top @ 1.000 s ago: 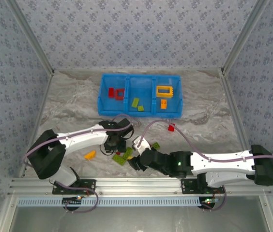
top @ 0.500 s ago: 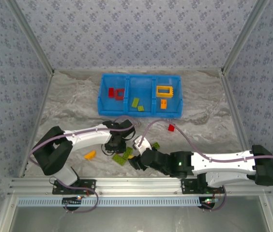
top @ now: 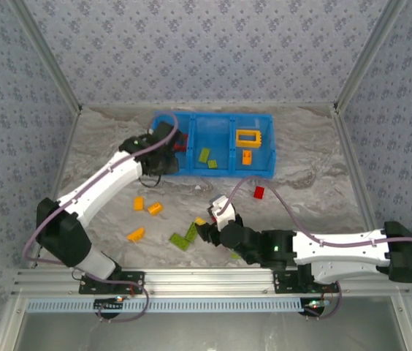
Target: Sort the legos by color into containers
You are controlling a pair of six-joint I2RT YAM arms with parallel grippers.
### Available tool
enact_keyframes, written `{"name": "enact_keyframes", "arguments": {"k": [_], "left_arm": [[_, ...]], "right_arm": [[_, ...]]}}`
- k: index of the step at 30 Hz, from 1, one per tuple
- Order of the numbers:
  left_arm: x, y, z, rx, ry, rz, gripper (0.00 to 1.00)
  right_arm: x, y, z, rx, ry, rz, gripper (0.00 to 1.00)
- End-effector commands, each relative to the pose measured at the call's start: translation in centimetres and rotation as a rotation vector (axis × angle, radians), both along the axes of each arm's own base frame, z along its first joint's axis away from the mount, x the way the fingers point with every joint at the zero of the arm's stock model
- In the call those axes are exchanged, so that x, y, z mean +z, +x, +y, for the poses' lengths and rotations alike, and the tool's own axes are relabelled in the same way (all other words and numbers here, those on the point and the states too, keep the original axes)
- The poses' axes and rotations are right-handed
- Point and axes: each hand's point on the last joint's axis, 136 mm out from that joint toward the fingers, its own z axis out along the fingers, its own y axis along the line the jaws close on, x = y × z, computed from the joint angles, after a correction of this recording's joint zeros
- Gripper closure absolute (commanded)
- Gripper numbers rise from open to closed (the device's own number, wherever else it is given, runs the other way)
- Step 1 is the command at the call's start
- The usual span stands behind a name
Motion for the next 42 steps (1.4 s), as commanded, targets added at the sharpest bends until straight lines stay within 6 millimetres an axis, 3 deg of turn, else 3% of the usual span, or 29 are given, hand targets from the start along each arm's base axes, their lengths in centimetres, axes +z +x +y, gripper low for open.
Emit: {"name": "enact_keyframes", "arguments": {"k": [1,6,14,21,26,28,31,36,39,42], "left_arm": [[-0.2,3.4,0.9,-0.034,0.085,-0.002,0.74],[-2.3,9.1,1.9,0.02,0.134,0.024,0.75],[-7.1,14.2,2.3,0.068,0.152,0.103,0.74],[-10.7,14.7,2.4,0.074,0.205,0.173,0.65],[-10.8,14.6,2.5,0.078,0.217,0.186,0.6],[-10.0,14.5,2.6,0.081,0.222,0.175,0.57],[-6.9,14.3,1.9,0.072,0.201,0.109,0.55],[1.7,13.0,0.2,0.065,0.128,-0.067,0.47],[7.1,10.9,-0.2,0.06,0.067,-0.177,0.42],[12.2,7.9,-1.0,0.014,-0.031,-0.282,0.4]], "right_arm": [[2.5,2.6,-0.1,-0.1,0.057,-0.111,0.33],[3.0,4.5,1.0,-0.104,0.064,-0.098,0.33],[2.9,5.1,1.0,-0.107,0.081,-0.071,0.32],[2.9,5.1,-0.8,-0.149,0.093,-0.051,0.32],[3.4,5.1,-2.6,-0.18,0.108,-0.042,0.32],[3.7,5.1,-3.3,-0.191,0.112,-0.045,0.32],[4.6,5.3,-5.0,-0.232,0.108,-0.057,0.32],[5.4,6.2,-8.9,-0.344,0.094,-0.018,0.32],[5.2,6.6,-10.9,-0.419,0.063,0.03,0.32],[4.4,6.3,-11.2,-0.428,0.038,0.083,0.33]]}}
